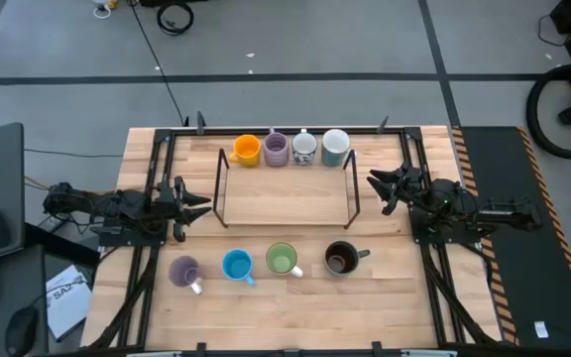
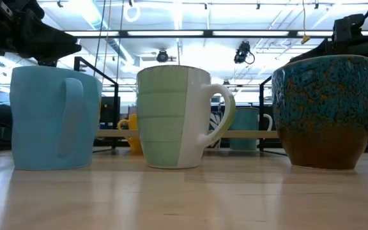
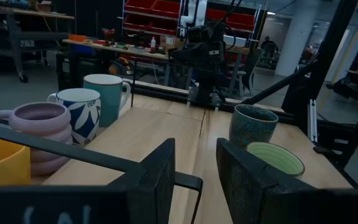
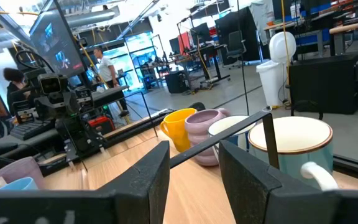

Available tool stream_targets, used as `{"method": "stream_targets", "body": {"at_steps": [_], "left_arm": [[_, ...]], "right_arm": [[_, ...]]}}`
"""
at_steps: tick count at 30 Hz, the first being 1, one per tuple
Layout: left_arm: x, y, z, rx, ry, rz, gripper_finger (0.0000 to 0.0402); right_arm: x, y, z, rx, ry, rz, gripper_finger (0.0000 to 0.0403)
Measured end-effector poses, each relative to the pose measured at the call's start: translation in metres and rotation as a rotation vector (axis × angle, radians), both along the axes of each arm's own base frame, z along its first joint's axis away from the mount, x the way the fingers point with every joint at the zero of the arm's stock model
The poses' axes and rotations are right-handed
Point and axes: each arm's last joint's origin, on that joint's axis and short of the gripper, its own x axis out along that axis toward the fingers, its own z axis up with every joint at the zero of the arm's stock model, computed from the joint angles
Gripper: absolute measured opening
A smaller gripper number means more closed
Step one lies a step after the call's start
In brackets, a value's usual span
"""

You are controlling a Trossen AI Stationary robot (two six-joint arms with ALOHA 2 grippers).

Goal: Place coffee mugs

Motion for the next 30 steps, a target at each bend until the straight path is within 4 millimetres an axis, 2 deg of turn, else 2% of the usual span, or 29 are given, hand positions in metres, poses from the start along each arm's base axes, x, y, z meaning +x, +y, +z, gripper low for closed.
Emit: {"method": "stream_targets", "body": {"at_steps": [20, 30], "left_arm": [[0.0000, 0.0000, 0.0001, 0.000, -0.001, 0.000, 0.0123], [-0.0004, 0.0001, 0.0078, -0.044, -0.083, -0.001, 0.0123]], "right_arm": [[0.0000, 0.0000, 0.0000, 0.000, 0.000, 0.000, 0.0144], [-0.0001, 0.0000, 0.0012, 0.012, -0.020, 0.001, 0.0144]]}}
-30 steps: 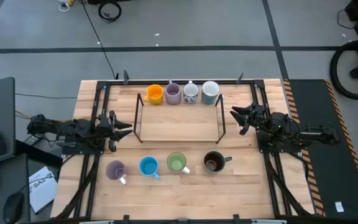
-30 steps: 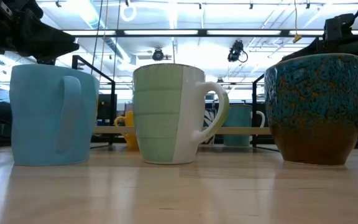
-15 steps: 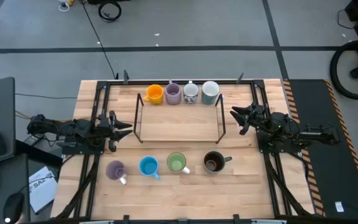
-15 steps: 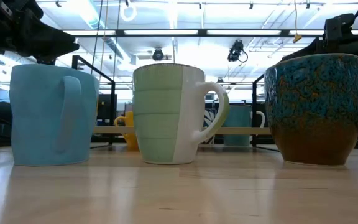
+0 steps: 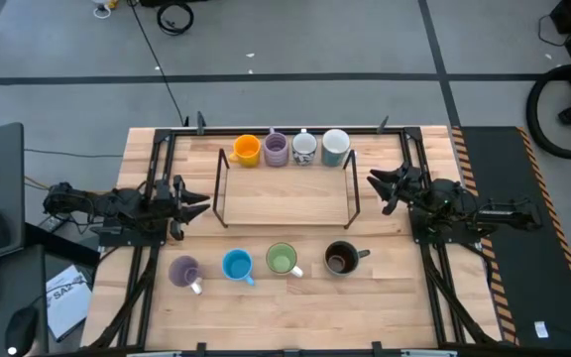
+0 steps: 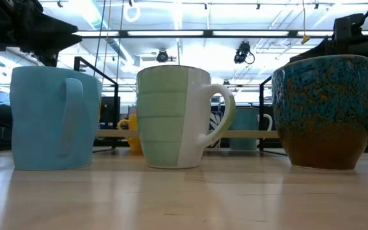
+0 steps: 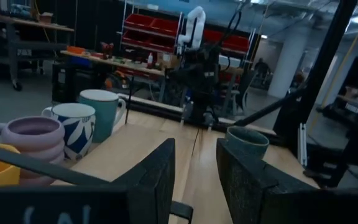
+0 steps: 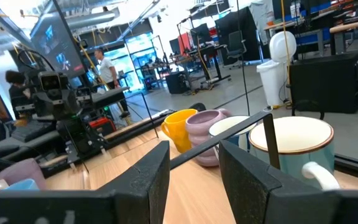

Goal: Place coffee mugs
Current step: Put the yellow mug on the shelf

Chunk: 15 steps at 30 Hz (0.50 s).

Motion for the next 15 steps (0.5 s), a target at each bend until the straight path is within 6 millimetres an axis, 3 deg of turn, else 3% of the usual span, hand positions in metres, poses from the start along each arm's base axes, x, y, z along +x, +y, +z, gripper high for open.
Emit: {"method": "stream_targets", "body": {"at_steps": [15], "left_arm": [[0.000, 0.000, 0.004, -0.077, -0.053, -0.009, 0.0123]], "right_arm": [[-0.004, 0.000, 0.018, 0.015, -0.209, -0.026, 0.0144]]}}
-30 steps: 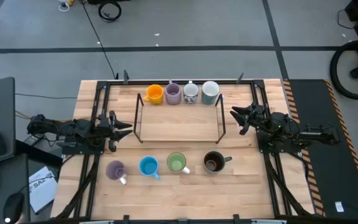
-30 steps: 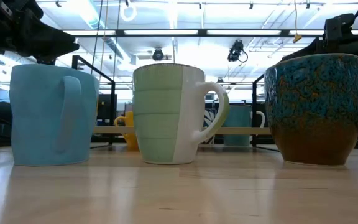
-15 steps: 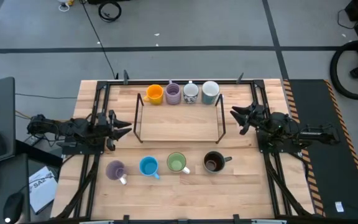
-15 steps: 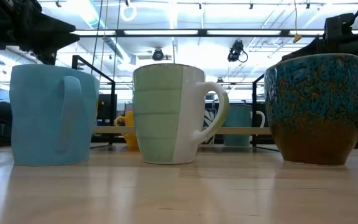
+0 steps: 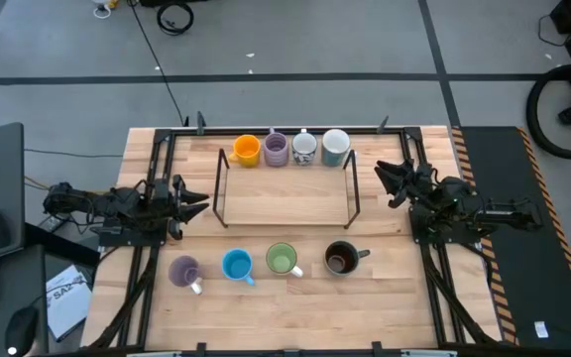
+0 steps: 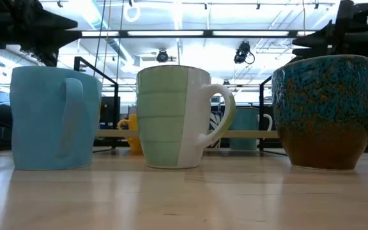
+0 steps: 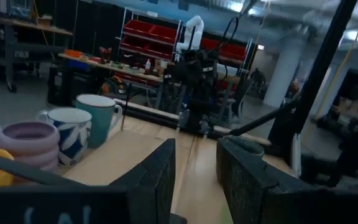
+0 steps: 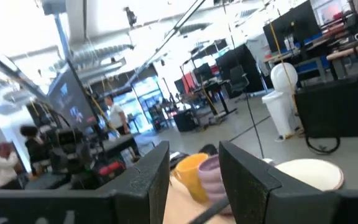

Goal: Place coffee mugs
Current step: Put the yellow mug on the shelf

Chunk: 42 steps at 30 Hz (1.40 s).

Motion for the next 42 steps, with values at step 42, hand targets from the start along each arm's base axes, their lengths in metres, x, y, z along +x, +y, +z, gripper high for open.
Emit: {"method": "stream_targets", "body": {"at_steps": [42], "left_arm": [[0.119, 0.074, 0.100, -0.116, 0.620, 0.175, 0.0123]], "right_arm": [[-0.007, 0.006, 0.030, -0.313, 0.005, 0.107, 0.0144]]}}
